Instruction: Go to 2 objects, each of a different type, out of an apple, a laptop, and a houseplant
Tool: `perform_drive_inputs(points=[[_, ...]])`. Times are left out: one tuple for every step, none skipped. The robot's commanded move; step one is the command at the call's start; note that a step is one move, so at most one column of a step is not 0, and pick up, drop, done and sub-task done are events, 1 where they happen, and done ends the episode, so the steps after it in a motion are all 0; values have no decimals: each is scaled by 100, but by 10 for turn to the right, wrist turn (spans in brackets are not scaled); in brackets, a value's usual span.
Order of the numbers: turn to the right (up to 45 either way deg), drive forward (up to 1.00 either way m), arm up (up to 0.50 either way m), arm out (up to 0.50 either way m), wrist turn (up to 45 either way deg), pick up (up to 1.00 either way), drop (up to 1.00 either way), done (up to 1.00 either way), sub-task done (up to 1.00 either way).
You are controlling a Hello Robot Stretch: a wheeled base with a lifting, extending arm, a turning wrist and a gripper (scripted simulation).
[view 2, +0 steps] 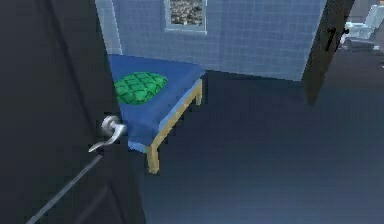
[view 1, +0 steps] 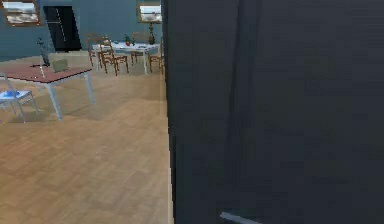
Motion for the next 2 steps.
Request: perform_drive_inputs(points=[[-450,0,0,0,0,0,0,0,0],[-300,0,0,0,0,0,0,0,0]])
